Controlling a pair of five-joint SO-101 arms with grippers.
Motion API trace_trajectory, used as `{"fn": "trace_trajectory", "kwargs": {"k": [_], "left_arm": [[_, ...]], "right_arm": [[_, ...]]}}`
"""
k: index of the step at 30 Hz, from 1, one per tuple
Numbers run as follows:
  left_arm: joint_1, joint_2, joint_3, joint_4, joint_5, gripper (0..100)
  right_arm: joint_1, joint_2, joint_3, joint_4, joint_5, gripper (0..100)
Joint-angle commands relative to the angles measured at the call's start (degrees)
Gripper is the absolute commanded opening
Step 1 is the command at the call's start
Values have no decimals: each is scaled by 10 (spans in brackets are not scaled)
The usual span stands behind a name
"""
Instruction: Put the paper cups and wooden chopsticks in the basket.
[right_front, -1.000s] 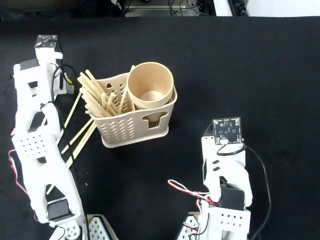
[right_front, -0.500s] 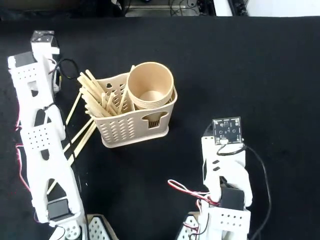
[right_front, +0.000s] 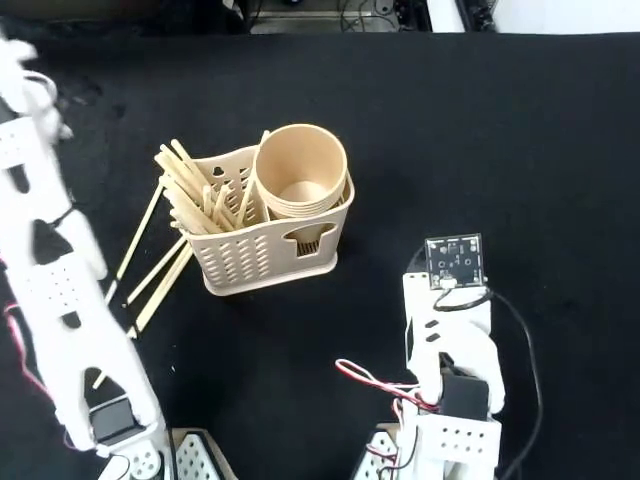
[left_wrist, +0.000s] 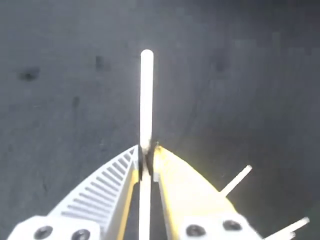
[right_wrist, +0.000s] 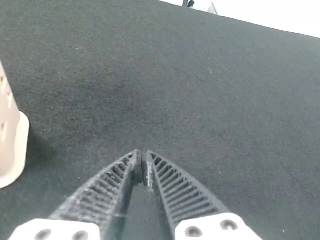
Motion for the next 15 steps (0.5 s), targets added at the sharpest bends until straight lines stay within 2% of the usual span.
{"fn": "trace_trajectory", "kwargs": {"k": [1, 8, 11, 15], "left_arm": [[-31, -219, 111, 4, 99, 28], [-15, -598, 394, -18, 147, 29], [5, -742, 476, -81, 147, 29], [63, -913, 600, -210, 146, 29]], "right_arm": [[-5, -37, -3, 1, 5, 21], [-5, -37, -3, 1, 5, 21], [-6, -37, -3, 1, 5, 21], [-6, -37, -3, 1, 5, 21]]}}
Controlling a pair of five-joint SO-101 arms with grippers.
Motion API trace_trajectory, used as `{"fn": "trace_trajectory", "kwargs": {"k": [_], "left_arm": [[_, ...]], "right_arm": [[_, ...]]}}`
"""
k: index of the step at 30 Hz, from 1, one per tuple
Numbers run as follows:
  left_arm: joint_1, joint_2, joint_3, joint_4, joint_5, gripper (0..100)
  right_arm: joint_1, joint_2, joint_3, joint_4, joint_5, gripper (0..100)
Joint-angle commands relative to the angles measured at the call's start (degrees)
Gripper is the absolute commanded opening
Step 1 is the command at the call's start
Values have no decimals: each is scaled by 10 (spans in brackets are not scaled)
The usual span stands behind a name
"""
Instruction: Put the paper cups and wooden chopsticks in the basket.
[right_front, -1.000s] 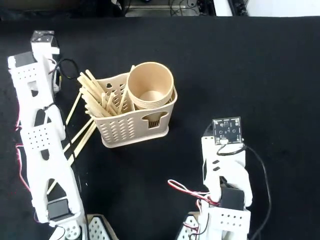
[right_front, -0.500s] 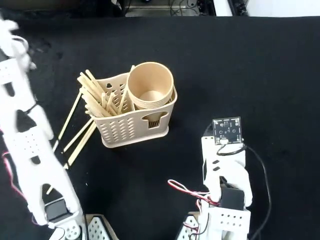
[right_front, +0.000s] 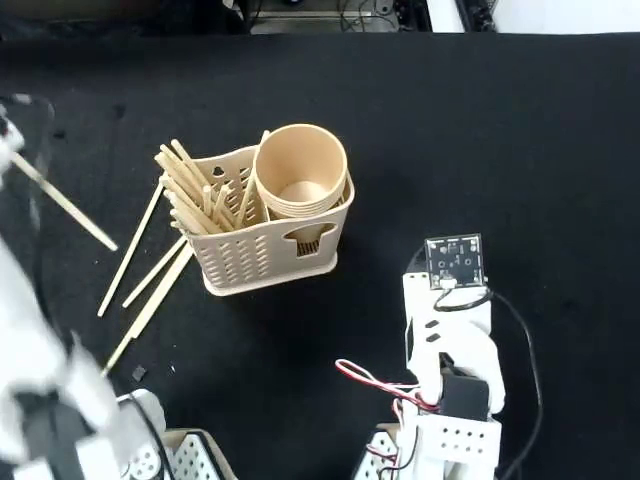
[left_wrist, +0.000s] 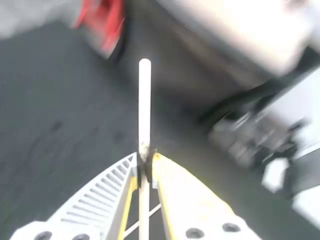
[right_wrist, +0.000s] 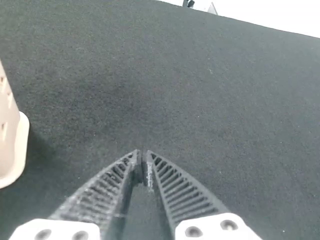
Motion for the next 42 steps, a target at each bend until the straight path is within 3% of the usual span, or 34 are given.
{"fn": "trace_trajectory", "kwargs": {"k": [1, 6, 10, 13, 15, 21, 29, 32, 37, 42], "left_arm": [[70, -222, 146, -151, 5, 29], [153, -407, 411, -331, 5, 29], [186, -542, 666, -539, 5, 29], [221, -600, 825, -718, 0, 29], [261, -600, 873, -772, -34, 29], [324, -573, 902, -690, -99, 29], [325, -555, 956, -716, -99, 29], [328, -555, 950, -669, -103, 36], [327, -550, 909, -581, -81, 232], [314, -548, 795, -456, -112, 228]], "right_arm": [[-6, -37, -3, 1, 5, 21], [-6, -37, -3, 1, 5, 21], [-6, -37, -3, 1, 5, 21], [-6, -37, -3, 1, 5, 21], [-6, -37, -3, 0, 5, 21], [-6, -37, -3, -1, 5, 21], [-6, -37, -3, -1, 5, 21], [-6, -37, -3, -1, 5, 21], [-6, -37, -3, -1, 5, 21], [-6, -37, -3, -1, 5, 21]]}}
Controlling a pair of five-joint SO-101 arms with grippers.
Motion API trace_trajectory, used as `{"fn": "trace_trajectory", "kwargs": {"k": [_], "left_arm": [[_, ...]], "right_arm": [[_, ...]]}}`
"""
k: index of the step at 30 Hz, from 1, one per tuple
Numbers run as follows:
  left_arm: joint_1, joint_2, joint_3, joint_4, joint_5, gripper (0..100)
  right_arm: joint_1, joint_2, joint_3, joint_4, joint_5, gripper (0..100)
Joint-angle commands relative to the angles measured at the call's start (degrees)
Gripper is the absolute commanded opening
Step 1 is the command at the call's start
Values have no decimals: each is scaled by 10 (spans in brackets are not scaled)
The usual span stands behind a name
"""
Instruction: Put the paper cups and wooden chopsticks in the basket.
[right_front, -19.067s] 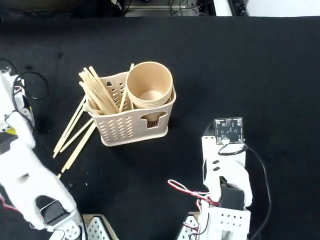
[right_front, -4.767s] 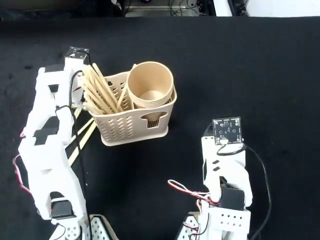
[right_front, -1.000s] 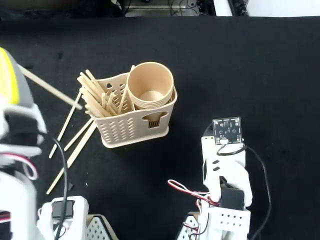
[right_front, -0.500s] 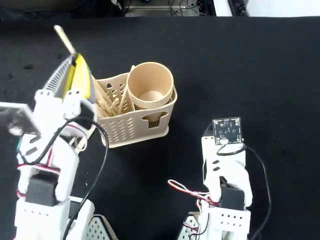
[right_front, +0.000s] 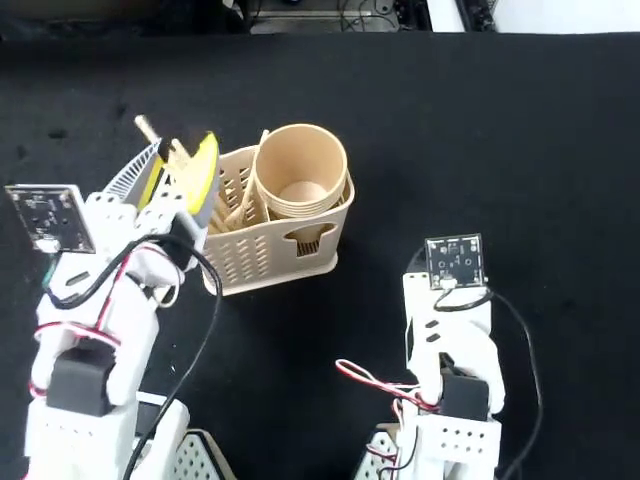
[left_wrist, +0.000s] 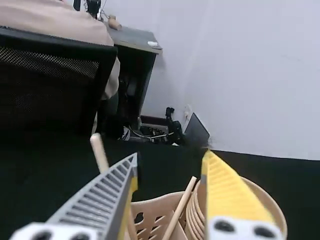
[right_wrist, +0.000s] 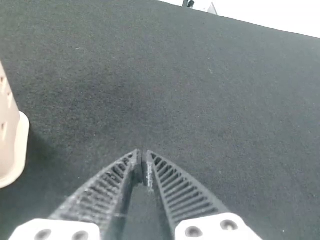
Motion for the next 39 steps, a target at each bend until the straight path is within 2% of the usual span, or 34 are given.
{"fn": "trace_trajectory", "kwargs": {"k": [1, 6, 9, 13, 15, 21, 28, 32, 39], "left_arm": [[-23, 6, -139, 114, -24, 227], [-130, 113, -288, 236, -2, 227], [-200, 229, -350, 267, 1, 227], [-261, 387, -407, 292, 46, 227], [-267, 455, -427, 301, 68, 227], [-266, 643, -489, 297, 67, 227], [-216, 873, -575, 310, -58, 227], [-189, 985, -682, 385, -126, 227], [-203, 1150, -873, 477, -148, 186]], "right_arm": [[-6, -37, -3, -1, 5, 21], [-6, -37, -3, -2, 5, 21], [-6, -37, -3, -1, 5, 21], [-6, -37, -3, -1, 5, 21], [-6, -37, -3, -1, 5, 21], [-6, -37, -3, -1, 5, 21], [-6, -37, -3, 0, 5, 21], [-6, -37, -3, 0, 5, 21], [-6, -37, -3, 1, 5, 21]]}}
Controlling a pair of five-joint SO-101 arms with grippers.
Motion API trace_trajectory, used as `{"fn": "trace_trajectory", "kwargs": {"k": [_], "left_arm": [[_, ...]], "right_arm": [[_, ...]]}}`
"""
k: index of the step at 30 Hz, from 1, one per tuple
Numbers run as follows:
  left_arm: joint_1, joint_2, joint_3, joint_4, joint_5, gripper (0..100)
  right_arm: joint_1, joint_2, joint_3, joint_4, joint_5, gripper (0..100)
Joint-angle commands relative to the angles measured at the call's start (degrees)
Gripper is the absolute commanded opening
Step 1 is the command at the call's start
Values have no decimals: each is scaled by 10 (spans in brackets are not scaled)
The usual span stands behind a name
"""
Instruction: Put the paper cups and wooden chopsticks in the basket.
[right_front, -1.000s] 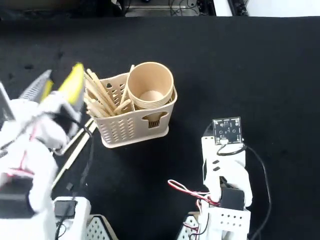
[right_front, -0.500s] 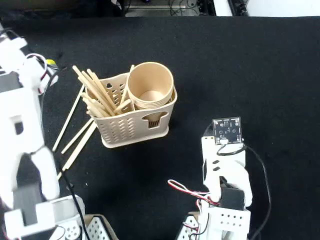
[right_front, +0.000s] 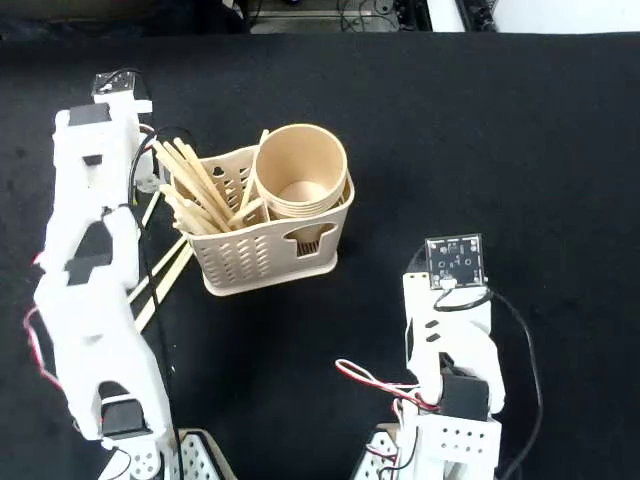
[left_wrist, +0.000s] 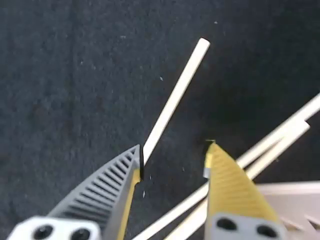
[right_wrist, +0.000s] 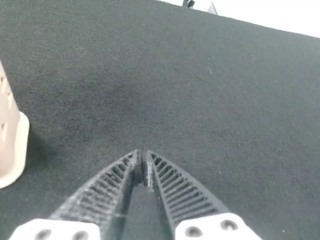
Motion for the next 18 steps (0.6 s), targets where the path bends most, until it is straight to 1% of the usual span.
{"fn": "trace_trajectory", "kwargs": {"k": [1, 4, 7, 13, 15, 17, 18], "left_arm": [[-13, 80, -143, 45, -9, 177], [-19, 138, -218, 71, -11, 170], [-17, 194, -284, 101, -36, 166], [-11, 280, -436, 185, -45, 157], [-12, 302, -474, 196, -45, 105], [-12, 318, -495, 196, -43, 30], [-12, 325, -500, 196, -42, 24]], "right_arm": [[-6, -37, -3, 1, 5, 21], [-6, -37, -3, 1, 5, 21], [-6, -37, -3, 1, 5, 21], [-6, -37, -3, 1, 5, 21], [-6, -37, -3, 1, 5, 21], [-6, -37, -3, 1, 5, 21], [-6, -37, -3, 1, 5, 21]]}}
